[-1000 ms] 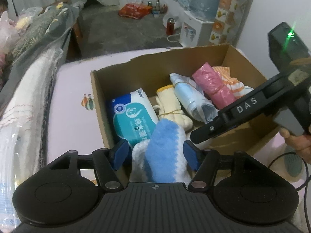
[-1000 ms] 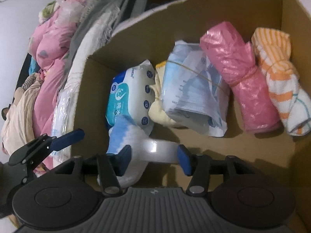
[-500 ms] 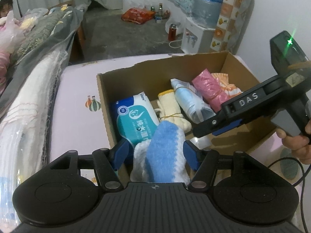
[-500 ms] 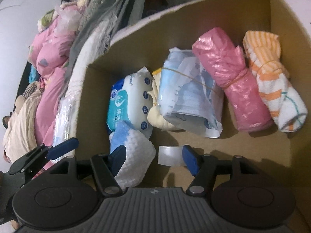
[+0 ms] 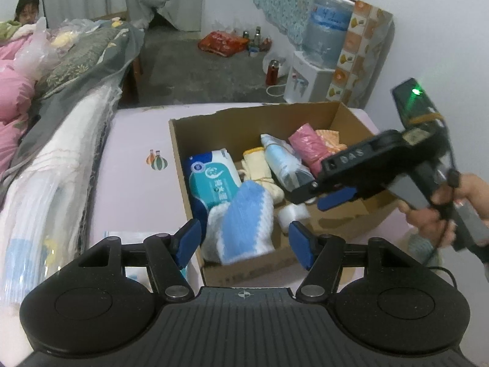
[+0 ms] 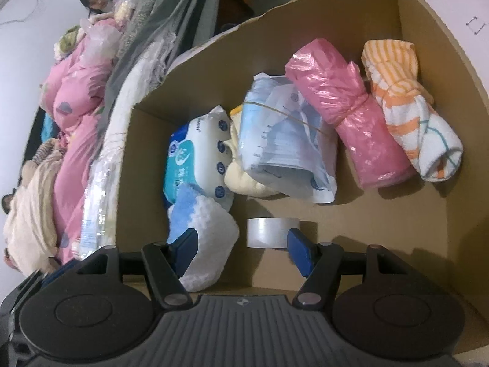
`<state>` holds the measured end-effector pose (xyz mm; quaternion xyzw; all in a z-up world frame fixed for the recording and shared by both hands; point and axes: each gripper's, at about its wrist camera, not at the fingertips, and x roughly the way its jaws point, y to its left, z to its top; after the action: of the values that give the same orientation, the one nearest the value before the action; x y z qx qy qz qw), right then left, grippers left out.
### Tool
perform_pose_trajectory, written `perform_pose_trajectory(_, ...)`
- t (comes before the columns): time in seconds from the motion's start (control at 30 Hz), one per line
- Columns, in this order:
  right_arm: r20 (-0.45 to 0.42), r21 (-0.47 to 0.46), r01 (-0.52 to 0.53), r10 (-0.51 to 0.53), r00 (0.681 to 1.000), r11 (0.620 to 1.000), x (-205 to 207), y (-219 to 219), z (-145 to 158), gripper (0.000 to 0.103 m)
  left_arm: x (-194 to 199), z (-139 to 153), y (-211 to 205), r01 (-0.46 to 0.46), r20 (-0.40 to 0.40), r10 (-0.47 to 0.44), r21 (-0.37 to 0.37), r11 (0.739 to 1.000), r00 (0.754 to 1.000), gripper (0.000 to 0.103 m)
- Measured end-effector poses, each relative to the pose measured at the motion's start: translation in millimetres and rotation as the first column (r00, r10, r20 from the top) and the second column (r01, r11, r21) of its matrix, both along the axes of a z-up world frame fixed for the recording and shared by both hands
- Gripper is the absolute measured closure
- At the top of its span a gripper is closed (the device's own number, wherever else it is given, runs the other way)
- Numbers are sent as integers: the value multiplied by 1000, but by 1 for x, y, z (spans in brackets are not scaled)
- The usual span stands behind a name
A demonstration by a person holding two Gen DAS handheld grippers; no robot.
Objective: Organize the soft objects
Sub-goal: 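Lower the sock and tape roll into the box and open both grippers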
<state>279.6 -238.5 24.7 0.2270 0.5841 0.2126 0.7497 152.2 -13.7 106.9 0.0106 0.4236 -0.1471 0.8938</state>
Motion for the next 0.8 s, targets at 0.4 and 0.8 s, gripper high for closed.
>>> perform_pose_trajectory(0.4,-91,-168,-150,136,987,974,29,31,-11,55,-23,-8,19,-12,16,13,-74,997,1000,40)
perform_pose_trajectory(0.8,-159,-242,-222,187,969,945,46,40,-24,63,-12,-20,25,-11,5,12,-103,995,1000,40)
